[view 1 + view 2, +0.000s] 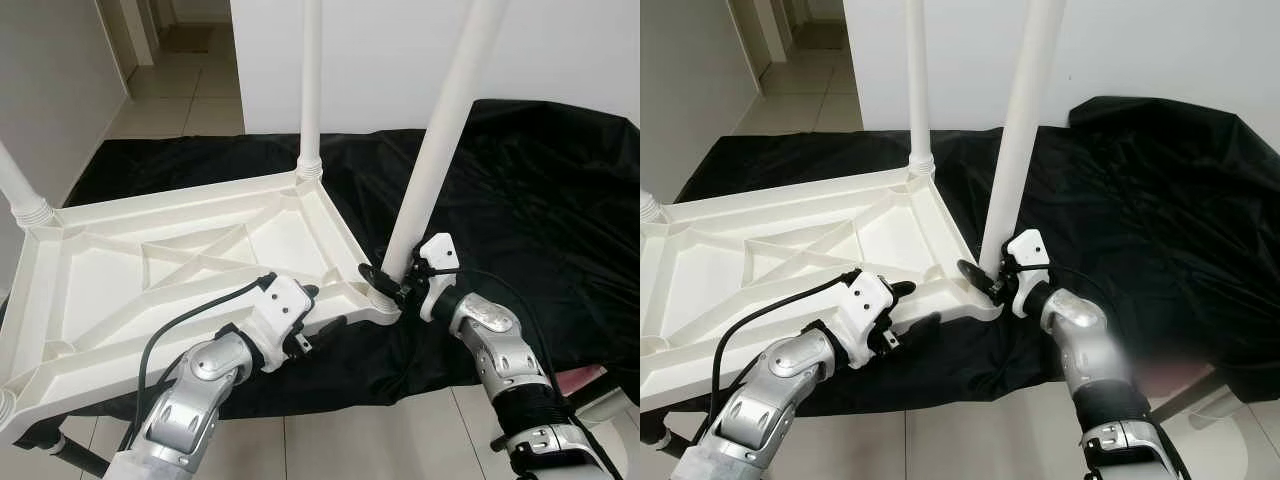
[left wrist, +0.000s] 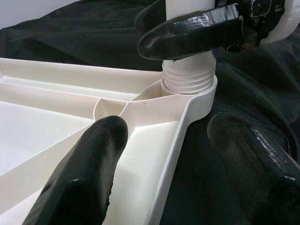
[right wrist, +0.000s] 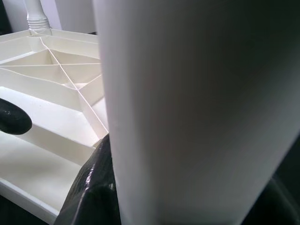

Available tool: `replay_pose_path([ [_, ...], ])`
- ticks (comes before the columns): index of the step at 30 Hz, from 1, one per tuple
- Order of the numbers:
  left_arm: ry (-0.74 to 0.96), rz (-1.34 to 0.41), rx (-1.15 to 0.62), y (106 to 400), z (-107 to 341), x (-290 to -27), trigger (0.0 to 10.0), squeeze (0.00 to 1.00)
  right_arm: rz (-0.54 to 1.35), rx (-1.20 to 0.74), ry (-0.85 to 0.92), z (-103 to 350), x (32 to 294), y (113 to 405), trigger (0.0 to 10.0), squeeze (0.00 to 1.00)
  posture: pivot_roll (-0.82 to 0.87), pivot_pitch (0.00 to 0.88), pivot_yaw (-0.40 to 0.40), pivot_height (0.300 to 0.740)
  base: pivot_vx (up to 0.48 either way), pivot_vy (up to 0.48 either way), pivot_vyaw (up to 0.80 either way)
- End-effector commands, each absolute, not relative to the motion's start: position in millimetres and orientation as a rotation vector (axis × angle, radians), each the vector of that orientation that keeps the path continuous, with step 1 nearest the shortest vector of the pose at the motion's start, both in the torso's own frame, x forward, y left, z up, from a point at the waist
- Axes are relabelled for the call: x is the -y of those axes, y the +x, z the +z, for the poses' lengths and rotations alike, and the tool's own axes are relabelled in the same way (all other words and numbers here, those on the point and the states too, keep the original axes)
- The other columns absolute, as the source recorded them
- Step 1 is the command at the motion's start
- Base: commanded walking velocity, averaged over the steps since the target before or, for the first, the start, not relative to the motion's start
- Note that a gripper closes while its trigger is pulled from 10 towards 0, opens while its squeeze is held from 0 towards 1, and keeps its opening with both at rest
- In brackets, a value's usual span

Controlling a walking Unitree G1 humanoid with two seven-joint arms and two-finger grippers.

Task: Building children table

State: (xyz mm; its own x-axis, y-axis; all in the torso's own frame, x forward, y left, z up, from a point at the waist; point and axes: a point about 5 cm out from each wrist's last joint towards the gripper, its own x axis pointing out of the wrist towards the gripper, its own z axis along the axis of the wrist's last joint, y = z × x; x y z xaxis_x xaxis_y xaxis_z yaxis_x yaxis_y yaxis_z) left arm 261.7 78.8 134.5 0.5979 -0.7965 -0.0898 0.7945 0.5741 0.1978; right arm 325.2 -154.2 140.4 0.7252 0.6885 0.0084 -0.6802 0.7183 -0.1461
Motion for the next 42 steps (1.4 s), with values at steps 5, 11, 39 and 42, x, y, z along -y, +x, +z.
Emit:
replay_pose_path([
  [5,0.227,-0.896,0.003,261,134,-80,10.0,0.0,0.651,0.016,-0.115,130,155,321,10.0,0.0,0.01,0.038,0.01,0.74,0.0,0.0,0.0],
  [11,0.228,-0.904,0.003,260,133,-79,10.0,0.0,0.553,-0.006,-0.109,128,154,320,10.0,0.0,0.01,0.034,0.012,0.74,0.0,0.0,0.0],
  [39,0.221,-0.896,0.004,260,132,-77,10.0,0.0,-0.039,-0.074,0.1,128,105,294,10.0,0.0,0.02,0.026,-0.011,0.74,0.0,0.0,0.0],
  [42,0.222,-0.894,0.004,260,132,-78,10.0,0.0,-0.014,-0.047,0.095,132,108,294,10.0,1.0,0.02,0.029,-0.009,0.74,0.0,0.0,0.0],
])
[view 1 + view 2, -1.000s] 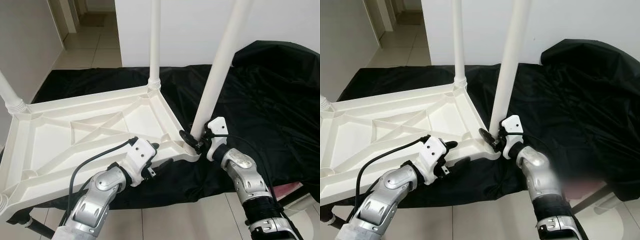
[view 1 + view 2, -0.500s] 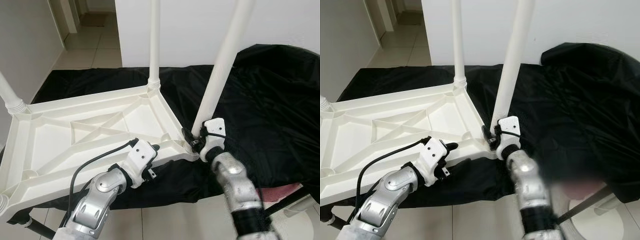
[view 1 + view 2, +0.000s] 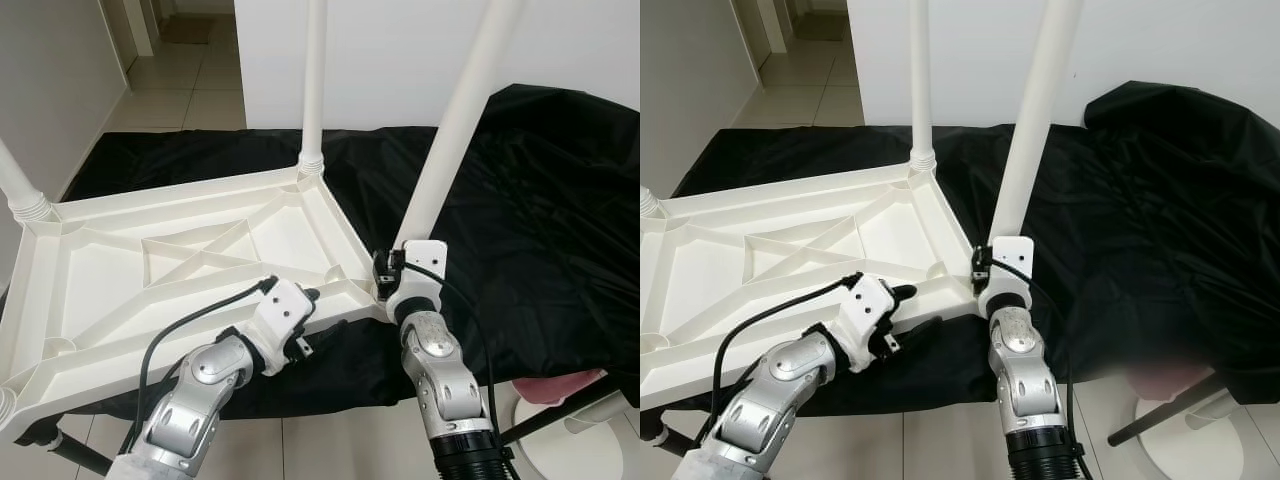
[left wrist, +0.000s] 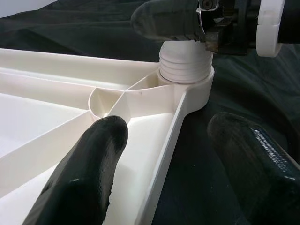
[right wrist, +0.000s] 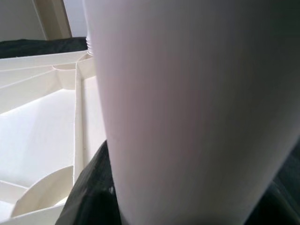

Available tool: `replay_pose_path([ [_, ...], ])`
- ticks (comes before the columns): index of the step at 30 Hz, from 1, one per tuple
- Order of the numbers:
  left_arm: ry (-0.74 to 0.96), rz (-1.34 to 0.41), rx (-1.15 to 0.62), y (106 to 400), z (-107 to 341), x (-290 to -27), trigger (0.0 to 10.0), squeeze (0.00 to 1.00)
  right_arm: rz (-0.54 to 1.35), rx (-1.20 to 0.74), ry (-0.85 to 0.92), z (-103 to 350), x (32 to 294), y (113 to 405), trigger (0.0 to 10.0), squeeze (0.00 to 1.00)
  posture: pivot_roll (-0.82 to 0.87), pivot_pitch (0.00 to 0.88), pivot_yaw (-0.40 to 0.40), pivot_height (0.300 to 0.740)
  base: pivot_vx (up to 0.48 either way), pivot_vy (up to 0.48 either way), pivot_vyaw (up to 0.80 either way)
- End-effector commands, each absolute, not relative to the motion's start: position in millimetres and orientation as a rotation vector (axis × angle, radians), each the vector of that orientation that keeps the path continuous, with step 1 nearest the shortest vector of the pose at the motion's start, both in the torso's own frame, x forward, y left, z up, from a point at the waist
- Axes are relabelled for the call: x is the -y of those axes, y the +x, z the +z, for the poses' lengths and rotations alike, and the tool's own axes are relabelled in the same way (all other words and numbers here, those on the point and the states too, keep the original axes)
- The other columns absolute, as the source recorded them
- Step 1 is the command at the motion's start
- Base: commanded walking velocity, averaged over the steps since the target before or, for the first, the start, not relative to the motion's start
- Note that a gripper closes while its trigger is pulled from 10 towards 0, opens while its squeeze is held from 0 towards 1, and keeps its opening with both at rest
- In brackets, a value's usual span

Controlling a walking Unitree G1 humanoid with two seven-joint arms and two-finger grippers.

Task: Building children table

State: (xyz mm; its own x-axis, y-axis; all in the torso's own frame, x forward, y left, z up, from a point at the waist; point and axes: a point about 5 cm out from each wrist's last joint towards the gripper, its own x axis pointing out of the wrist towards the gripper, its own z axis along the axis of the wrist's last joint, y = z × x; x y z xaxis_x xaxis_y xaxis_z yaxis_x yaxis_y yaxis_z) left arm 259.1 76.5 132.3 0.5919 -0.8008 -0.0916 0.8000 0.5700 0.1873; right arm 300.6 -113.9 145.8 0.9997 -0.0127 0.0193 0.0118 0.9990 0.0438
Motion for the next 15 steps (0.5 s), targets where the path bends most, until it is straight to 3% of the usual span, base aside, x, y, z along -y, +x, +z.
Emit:
replay_pose_path([
  [1,0.222,-0.893,0.004,261,132,-78,10.0,0.0,0.007,-0.033,0.095,133,108,295,10.0,1.0,0.02,0.029,-0.009,0.74,0.0,0.0,0.0],
  [10,0.224,-0.89,0.003,260,132,-80,10.0,0.0,0.093,0.019,0.097,138,119,295,10.0,1.0,0.02,0.031,-0.006,0.74,0.0,0.0,0.0],
  [11,0.224,-0.889,0.002,260,132,-80,10.0,0.0,0.16,0.027,0.086,137,123,294,10.0,0.0,0.02,0.031,-0.006,0.74,0.0,0.0,0.0],
  [15,0.224,-0.889,0.002,259,133,-80,10.0,0.0,0.297,0.036,0.065,134,130,291,10.0,0.0,0.02,0.035,-0.003,0.74,0.0,0.0,0.0],
])
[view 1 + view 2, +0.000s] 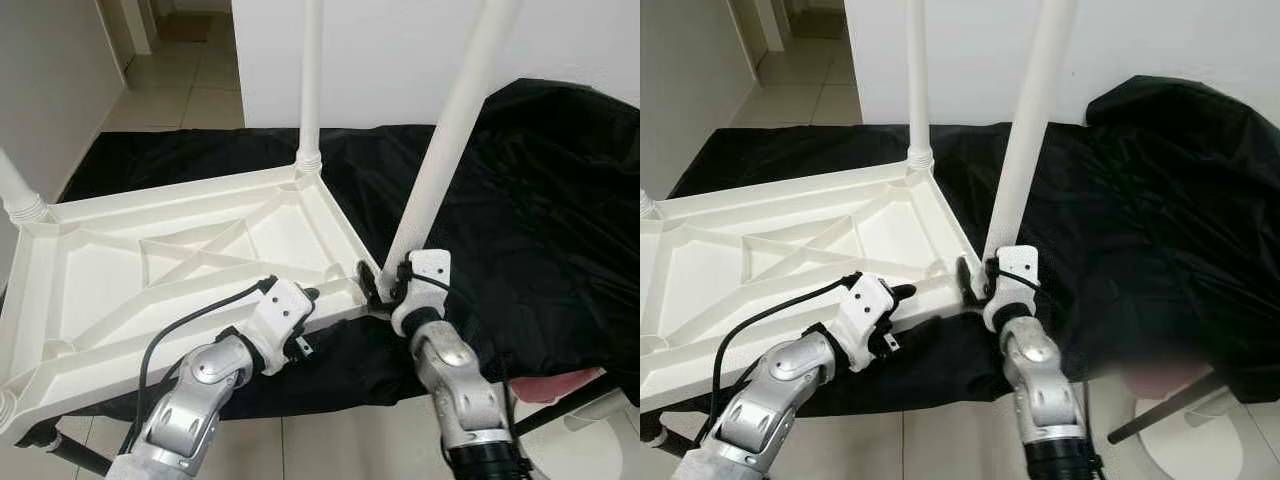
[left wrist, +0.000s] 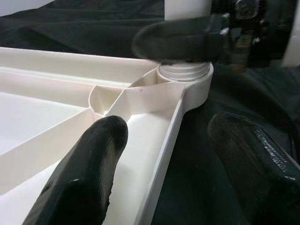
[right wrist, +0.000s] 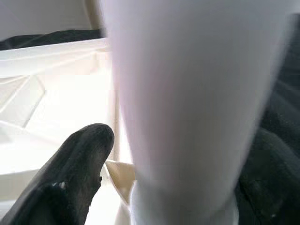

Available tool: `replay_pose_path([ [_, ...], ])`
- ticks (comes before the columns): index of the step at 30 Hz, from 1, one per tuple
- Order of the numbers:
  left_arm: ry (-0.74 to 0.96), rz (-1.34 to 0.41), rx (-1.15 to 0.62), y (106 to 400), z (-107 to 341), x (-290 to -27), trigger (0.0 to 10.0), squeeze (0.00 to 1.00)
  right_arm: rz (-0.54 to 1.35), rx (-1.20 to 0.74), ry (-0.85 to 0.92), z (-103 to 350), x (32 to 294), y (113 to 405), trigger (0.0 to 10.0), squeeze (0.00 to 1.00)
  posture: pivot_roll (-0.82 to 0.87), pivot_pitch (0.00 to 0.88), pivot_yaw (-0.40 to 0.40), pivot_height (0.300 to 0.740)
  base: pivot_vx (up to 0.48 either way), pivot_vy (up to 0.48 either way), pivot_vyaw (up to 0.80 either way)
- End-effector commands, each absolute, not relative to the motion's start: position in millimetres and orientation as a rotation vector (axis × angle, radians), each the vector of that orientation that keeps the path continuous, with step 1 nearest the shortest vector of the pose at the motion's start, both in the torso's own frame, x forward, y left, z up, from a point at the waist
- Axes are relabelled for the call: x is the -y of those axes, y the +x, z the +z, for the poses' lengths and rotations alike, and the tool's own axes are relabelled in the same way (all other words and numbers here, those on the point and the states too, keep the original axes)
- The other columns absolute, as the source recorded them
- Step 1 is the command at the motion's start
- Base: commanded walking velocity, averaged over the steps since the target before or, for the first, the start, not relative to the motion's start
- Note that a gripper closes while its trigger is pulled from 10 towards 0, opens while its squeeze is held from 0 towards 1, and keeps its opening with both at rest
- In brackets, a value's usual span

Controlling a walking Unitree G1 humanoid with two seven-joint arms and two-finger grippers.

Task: Building children table

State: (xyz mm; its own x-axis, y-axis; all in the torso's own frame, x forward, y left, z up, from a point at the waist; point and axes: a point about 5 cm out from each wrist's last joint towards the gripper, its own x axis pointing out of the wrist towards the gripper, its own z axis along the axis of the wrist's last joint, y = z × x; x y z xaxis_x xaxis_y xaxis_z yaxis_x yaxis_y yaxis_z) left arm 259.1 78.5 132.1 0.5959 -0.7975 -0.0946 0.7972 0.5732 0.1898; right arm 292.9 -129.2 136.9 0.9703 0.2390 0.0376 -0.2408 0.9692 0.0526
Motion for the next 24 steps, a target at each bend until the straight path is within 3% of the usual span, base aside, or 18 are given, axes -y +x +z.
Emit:
replay_pose_path([
  [1,0.224,-0.889,0.002,259,133,-80,10.0,0.0,0.297,0.036,0.065,134,130,291,10.0,0.0,0.02,0.035,-0.003,0.74,0.0,0.0,0.0],
  [16,0.217,-0.922,0.009,260,137,-76,10.0,0.0,0.61,0.068,-0.053,143,148,318,10.0,0.0,0.02,0.025,0.002,0.74,0.0,0.0,0.0],
  [24,0.212,-0.96,-0.014,256,135,-79,10.0,0.0,0.722,0.049,-0.043,134,130,318,10.0,0.0,0.03,0.021,0.0,0.74,0.0,0.0,0.0],
])
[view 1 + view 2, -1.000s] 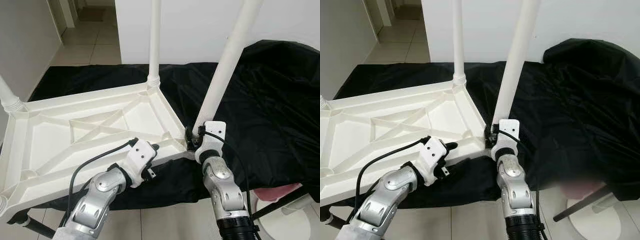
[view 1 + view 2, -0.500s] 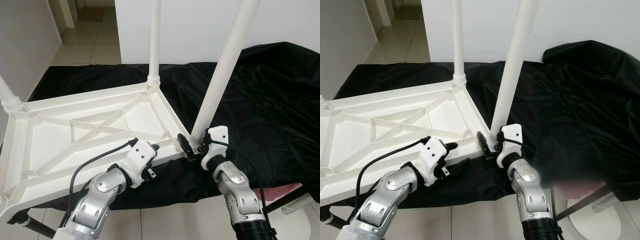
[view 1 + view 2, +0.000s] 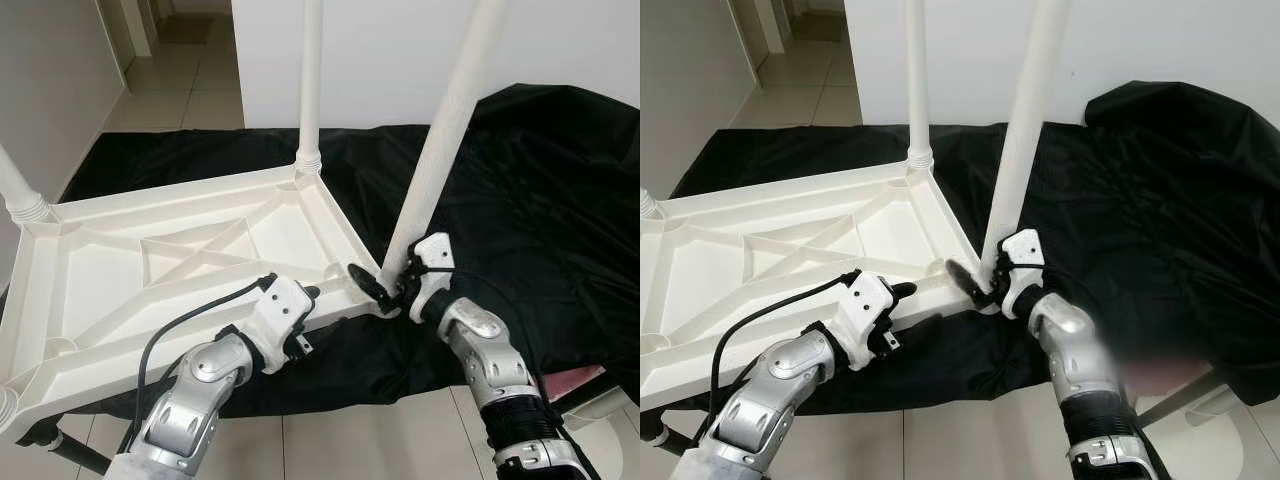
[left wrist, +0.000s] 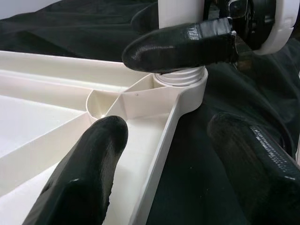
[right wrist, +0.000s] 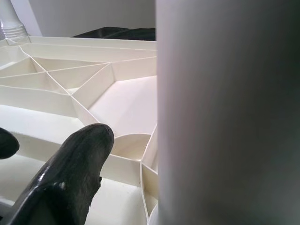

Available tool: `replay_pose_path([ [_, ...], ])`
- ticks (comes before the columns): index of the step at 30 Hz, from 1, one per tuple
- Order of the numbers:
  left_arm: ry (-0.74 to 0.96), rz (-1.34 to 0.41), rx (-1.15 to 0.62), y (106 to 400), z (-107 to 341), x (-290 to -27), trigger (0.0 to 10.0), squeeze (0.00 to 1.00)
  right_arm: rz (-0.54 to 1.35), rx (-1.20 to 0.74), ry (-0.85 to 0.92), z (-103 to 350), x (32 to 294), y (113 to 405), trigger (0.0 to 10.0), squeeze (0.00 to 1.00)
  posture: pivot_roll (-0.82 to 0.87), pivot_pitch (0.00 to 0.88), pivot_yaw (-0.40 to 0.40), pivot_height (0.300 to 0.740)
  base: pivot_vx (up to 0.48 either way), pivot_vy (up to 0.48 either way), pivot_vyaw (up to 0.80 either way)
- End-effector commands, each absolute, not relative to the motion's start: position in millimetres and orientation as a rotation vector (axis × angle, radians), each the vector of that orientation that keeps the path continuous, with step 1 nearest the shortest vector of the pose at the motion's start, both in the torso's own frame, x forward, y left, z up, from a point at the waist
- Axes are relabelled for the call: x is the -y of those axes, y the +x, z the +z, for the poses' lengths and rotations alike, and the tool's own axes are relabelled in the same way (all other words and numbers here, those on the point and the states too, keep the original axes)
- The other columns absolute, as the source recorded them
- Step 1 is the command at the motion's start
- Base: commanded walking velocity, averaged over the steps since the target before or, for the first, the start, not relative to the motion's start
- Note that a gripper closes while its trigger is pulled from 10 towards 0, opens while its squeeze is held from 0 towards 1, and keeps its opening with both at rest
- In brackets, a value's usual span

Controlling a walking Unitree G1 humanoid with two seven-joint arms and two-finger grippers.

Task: Building children table

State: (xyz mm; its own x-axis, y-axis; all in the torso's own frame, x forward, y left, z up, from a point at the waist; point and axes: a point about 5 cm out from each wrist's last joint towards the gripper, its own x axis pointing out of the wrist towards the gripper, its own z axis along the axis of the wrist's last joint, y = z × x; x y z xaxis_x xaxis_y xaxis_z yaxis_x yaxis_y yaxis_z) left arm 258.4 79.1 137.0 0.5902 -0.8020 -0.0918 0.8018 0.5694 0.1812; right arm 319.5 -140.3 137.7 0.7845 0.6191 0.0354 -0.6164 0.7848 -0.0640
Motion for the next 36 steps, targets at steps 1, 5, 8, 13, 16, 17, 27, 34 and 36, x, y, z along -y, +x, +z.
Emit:
replay_pose_path([
  [1,0.212,-0.96,-0.014,256,135,-79,10.0,0.0,0.722,0.049,-0.043,134,130,318,10.0,0.0,0.03,0.021,0.0,0.74,0.0,0.0,0.0],
  [5,0.193,-0.972,-0.031,255,135,-81,10.0,0.0,0.773,0.056,-0.019,131,114,313,10.0,0.0,0.03,0.023,-0.003,0.74,0.0,0.0,0.0],
  [8,0.191,-0.977,-0.035,255,135,-81,10.0,0.0,0.795,0.06,-0.005,129,109,312,10.0,0.0,0.04,0.024,-0.002,0.74,0.0,0.0,0.0],
  [13,0.194,-0.994,-0.043,253,135,-83,10.0,0.0,0.809,0.066,0.014,126,104,310,10.0,0.0,0.03,0.023,-0.006,0.74,0.0,0.0,0.0],
  [16,0.195,-0.998,-0.047,252,134,-83,10.0,0.0,0.819,0.066,0.013,125,104,307,10.0,0.0,0.03,0.02,-0.005,0.74,0.0,0.0,0.0],
  [17,0.195,-0.998,-0.047,252,134,-83,10.0,0.0,0.819,0.066,0.013,125,104,307,10.0,0.0,0.03,0.02,-0.005,0.74,0.0,0.0,0.0],
  [27,0.194,-1.023,-0.071,249,131,-86,10.0,0.0,0.835,0.055,-0.042,128,130,308,10.0,0.0,0.02,0.018,-0.005,0.74,0.0,0.0,0.0],
  [34,0.195,-1.048,-0.085,245,129,-86,10.0,0.0,0.884,0.046,-0.145,134,146,315,10.0,0.0,0.02,0.011,-0.004,0.74,0.0,0.0,0.0],
  [36,0.194,-1.051,-0.086,245,129,-86,10.0,0.0,0.89,0.046,-0.163,136,148,317,10.0,0.0,0.03,0.005,-0.007,0.74,0.0,0.0,0.0],
])
